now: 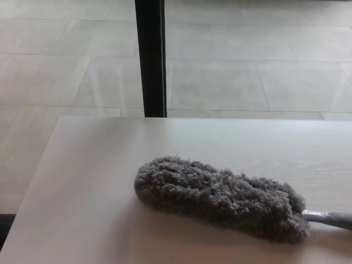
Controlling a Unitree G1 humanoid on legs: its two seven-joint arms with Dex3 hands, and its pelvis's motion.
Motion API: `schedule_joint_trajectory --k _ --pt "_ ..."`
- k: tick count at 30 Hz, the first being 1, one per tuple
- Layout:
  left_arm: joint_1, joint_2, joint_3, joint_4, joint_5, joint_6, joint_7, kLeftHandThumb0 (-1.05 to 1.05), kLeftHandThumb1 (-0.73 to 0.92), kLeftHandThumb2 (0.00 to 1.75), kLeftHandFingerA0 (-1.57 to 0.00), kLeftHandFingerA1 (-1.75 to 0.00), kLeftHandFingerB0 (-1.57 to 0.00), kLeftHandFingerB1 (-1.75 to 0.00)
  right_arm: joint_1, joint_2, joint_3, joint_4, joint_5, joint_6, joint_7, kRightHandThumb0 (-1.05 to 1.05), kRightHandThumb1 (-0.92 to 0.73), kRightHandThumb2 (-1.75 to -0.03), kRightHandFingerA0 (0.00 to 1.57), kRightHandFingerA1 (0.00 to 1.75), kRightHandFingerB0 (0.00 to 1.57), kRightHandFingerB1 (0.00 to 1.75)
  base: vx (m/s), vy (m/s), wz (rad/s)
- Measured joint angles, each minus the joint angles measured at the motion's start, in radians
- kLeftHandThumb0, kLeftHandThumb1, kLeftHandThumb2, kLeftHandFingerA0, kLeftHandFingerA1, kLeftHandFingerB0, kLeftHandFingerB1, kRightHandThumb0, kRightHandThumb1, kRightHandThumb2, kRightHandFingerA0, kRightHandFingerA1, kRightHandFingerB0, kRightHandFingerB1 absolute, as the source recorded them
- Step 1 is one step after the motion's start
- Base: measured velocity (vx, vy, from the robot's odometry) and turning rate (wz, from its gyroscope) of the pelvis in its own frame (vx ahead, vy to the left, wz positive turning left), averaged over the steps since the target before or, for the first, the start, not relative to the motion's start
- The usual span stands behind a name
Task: The robot uses its right hand to pick up the duster kept in the middle of the desk and use it to wipe the desk by swiping its surface twice
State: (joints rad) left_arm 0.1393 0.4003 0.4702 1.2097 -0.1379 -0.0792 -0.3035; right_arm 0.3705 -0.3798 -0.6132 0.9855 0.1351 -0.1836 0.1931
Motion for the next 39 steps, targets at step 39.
schedule_joint_trajectory --k 39 --pt "-0.075 0.013 0.098 0.053 -0.083 0.0 -0.149 -0.63 0.55 1.19 -0.19 -0.79 -0.08 -0.72 -0.722 -0.067 0.331 -0.838 0.09 0.093 0.061 -0.86 -0.81 -0.65 0.35 0.47 0.23 0.28 0.0 0.0 0.0"
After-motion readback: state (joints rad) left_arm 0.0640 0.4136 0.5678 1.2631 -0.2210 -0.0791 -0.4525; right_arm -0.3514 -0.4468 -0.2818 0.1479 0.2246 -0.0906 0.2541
